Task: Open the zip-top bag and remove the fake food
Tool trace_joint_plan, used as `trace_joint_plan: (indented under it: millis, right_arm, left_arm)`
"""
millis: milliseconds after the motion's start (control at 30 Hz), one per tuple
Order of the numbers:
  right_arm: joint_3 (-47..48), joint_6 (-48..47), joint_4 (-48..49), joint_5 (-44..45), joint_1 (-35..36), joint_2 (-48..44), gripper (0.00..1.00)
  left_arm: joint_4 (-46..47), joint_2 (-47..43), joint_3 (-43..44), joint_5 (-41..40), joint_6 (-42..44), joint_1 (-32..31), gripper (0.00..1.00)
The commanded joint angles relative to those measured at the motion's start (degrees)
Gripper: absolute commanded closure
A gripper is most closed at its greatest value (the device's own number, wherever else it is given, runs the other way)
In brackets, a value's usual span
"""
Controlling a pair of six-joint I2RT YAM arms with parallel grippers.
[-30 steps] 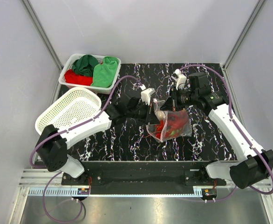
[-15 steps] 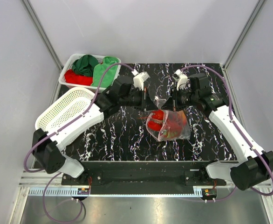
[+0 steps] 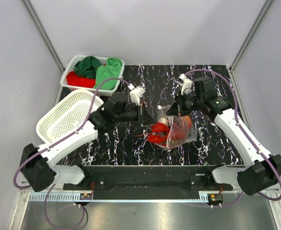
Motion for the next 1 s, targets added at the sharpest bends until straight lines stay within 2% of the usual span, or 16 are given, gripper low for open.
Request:
trace_joint_plan:
  millis: [0,300,633,733,800,833,867,900,967]
  right_arm:
    - [0.43,1.01,1.54,-1.97,0.26,-0.33,1.00]
    - [0.07,1.72,1.71,-3.20,0.26,-1.30,1.00]
    - [-0.36,1.63,1.71,-3.29,0.26,-1.74,1.00]
    - [-0.37,1.63,1.71,-3.38,0.25,-1.65,1.00]
    - [-0.45,1.54,1.89,-3.55,0.26,-1.83,1.00]
    - [-0.54,1.54,1.80,-3.38,0.26,-2.09,1.00]
    - [-0.63,1.28,1.80,-3.20,0.34,-2.18,1.00]
    - [-0.72,1.28,1.80,-2.94,0.26,-2.18,1.00]
    - [-1.24,1.02,1.71,-1.89,0.26,-2.62,1.00]
  left_arm:
    - [5.93,2.82,-0.03,0.40,-0.63,-2.28,0.96]
    - [8.92,4.14,-2.93,1.18,-1.06,-4.31,0.65]
    - [9.89,7.04,-4.07,0.66,-1.15,-7.03,0.54]
    - [9.89,7.48,-3.99,0.22,-1.24,-7.03,0.57]
    - [9.72,7.49,-3.02,-1.35,-0.80,-7.03,0.71]
    - [8.76,7.22,-2.50,-2.06,-0.10,-7.03,0.86]
    - [8.05,6.96,-1.53,-2.76,0.25,-7.03,0.92]
    - [7.26,6.35,-0.65,-3.99,0.78,-7.03,0.98]
    - [3.49,5.82,1.37,-4.96,2.71,-7.03,1.00]
